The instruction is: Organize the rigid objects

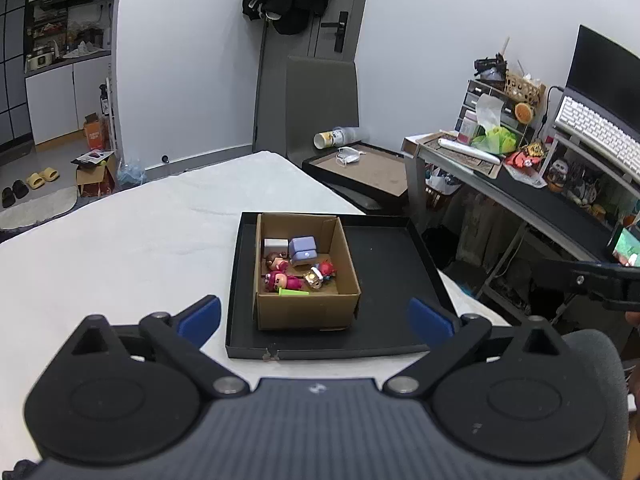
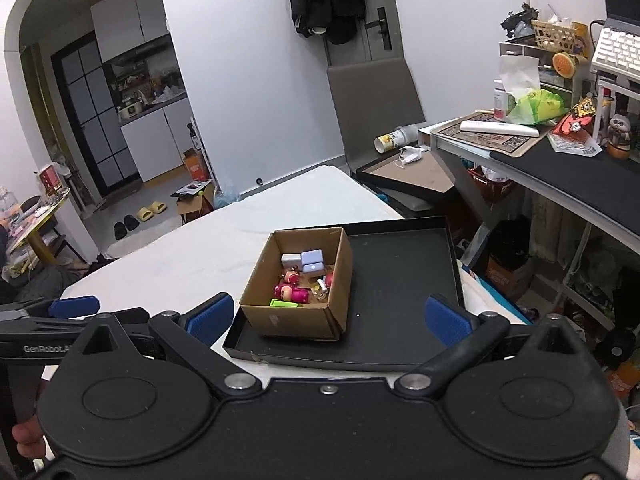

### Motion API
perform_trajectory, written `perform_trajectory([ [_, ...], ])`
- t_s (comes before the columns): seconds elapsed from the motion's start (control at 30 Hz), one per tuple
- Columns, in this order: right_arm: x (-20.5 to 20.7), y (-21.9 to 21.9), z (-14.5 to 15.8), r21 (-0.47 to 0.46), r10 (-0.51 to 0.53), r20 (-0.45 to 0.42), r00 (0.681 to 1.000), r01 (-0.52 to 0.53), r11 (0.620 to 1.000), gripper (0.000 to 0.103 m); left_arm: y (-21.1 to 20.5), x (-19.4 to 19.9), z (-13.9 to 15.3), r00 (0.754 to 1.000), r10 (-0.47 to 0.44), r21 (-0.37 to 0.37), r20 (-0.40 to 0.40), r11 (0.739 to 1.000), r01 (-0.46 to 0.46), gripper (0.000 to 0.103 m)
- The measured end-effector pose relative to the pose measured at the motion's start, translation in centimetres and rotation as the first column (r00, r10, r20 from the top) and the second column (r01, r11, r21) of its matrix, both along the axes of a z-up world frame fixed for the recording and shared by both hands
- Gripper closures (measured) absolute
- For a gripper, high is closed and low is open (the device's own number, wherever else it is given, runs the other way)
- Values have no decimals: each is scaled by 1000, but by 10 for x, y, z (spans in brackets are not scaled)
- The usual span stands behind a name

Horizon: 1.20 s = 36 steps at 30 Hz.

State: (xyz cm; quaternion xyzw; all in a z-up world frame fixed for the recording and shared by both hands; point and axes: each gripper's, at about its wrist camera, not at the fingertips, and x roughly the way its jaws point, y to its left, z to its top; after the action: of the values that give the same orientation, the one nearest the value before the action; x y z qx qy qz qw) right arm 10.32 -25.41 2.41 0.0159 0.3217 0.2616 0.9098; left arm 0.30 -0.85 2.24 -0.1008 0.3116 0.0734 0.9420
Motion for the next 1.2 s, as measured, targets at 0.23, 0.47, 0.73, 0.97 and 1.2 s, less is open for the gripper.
perform_trajectory([
  [0.23,-9,-2,0,-14,7,8,1000,-6,1000,0,-6,-10,4,1000,-21,10,10,1000,21,1],
  [0.47,-11,-1,-1,-9,15,9,1000,-15,1000,0,-9,-15,2,999,-32,28,19,999,31,1],
  [0.73,-12,2,-4,-15,21,7,1000,-21,1000,0,-7,-16,-2,999,-27,23,18,999,27,0],
  [0.97,-14,3,-7,-18,19,-1,1000,-19,1000,0,-7,-16,-3,999,-29,27,20,999,29,0],
  [1.2,-14,3,-6,-17,20,-3,1000,-20,1000,0,-5,-19,-1,999,-22,21,35,1000,21,0],
])
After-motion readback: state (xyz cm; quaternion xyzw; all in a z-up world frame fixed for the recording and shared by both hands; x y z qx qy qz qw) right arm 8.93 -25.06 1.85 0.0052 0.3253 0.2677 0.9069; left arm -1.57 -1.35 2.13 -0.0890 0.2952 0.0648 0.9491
